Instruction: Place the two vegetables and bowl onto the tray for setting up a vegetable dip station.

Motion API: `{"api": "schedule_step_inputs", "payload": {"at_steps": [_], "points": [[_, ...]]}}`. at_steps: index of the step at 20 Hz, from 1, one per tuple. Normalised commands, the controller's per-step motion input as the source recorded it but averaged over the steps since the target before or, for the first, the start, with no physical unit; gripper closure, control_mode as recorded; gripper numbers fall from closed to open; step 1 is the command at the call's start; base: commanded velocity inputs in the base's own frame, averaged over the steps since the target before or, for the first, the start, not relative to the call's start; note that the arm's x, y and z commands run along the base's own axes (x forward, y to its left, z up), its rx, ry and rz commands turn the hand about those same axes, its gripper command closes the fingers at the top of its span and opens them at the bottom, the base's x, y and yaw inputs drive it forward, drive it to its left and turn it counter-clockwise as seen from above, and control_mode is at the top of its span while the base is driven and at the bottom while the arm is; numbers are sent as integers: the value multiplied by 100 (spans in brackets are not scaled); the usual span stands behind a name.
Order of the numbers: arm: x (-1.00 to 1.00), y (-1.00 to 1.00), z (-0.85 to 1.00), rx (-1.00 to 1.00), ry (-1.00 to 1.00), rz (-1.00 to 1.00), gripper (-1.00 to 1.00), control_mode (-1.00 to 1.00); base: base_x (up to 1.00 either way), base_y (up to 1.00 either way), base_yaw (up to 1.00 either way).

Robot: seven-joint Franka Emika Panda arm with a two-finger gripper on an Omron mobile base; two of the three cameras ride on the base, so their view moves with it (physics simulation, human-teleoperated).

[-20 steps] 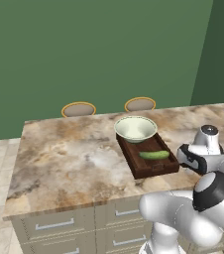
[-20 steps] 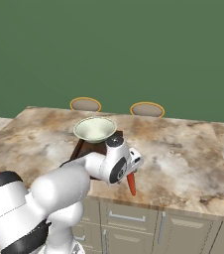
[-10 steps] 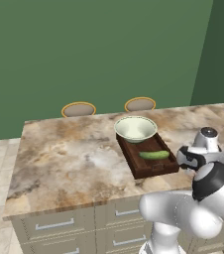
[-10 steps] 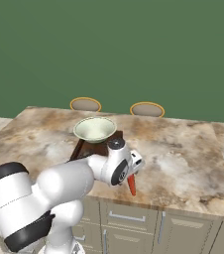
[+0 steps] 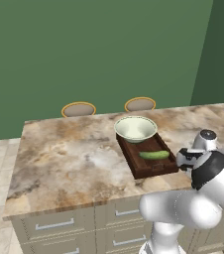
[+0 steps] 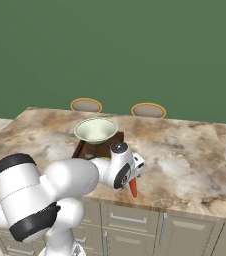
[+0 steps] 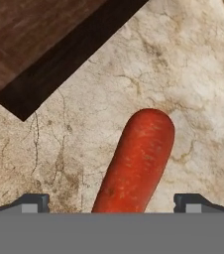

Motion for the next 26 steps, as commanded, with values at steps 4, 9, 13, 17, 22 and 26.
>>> {"api": "schedule_step_inputs", "payload": {"at_steps": [4,9,13,17,22,26], "points": [[3,0,-14,0,0,0,-100,-100,0,0,0],[6,0,-11,0,0,0,-100,-100,0,0,0],[7,0,-10,0,0,0,-100,-100,0,0,0],[12,-1,-6,0,0,0,-100,-100,0,0,0],[2,0,-3,0,0,0,100,-100,0,0,0],[0,0,0,0,0,0,100,-100,0,0,0]]}}
